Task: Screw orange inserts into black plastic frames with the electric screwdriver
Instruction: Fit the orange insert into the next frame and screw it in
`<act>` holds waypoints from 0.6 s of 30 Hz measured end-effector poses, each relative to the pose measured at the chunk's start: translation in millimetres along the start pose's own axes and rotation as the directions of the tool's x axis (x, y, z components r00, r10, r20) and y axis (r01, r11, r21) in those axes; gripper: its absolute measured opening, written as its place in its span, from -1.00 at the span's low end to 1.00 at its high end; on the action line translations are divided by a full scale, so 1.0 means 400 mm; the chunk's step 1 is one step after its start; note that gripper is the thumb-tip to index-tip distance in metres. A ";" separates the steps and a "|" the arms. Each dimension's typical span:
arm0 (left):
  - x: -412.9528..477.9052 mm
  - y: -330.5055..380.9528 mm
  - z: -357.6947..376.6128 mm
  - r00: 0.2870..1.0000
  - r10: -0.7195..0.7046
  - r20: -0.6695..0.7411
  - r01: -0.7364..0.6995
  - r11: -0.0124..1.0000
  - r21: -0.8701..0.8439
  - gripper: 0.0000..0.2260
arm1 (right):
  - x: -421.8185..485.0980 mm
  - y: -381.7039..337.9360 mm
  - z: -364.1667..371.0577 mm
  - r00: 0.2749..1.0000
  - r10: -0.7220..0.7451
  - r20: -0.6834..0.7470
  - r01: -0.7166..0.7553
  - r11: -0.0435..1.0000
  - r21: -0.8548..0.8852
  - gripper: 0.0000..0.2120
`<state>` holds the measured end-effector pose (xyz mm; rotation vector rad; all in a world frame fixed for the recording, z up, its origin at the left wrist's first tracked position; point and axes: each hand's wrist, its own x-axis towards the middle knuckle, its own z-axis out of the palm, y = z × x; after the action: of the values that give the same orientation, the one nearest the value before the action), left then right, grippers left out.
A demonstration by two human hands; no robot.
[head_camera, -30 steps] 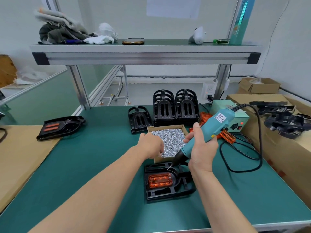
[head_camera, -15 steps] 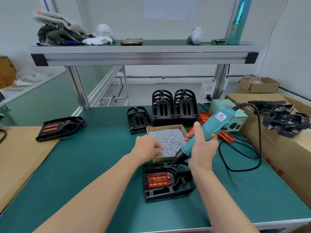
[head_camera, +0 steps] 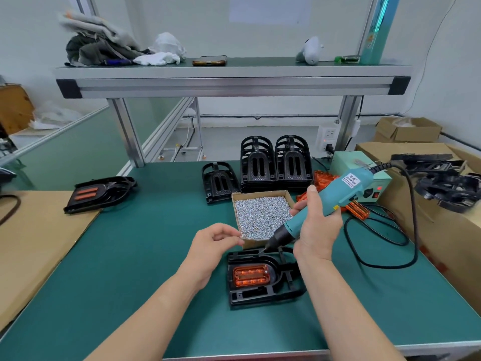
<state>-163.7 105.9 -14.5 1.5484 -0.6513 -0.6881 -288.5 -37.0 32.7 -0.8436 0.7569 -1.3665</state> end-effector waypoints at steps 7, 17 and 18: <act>-0.076 -0.044 -0.015 0.999 -0.034 0.026 0.038 0.988 -0.151 -0.86 | -0.028 0.004 0.026 0.998 0.065 0.009 -0.066 0.997 0.032 -0.79; -0.110 -0.066 0.000 0.999 -0.047 -0.024 0.043 0.990 -0.131 -0.90 | -0.064 0.015 0.051 0.996 0.078 0.046 -0.079 0.996 0.030 -0.77; -0.111 -0.065 0.002 0.998 -0.050 -0.023 0.047 0.990 -0.132 -0.90 | -0.067 0.015 0.051 0.996 0.076 0.047 -0.077 0.997 0.029 -0.79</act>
<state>-193.4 141.0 -38.1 1.4527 -0.5391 -0.7315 -269.8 -8.6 37.2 -0.8115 0.7236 -1.2837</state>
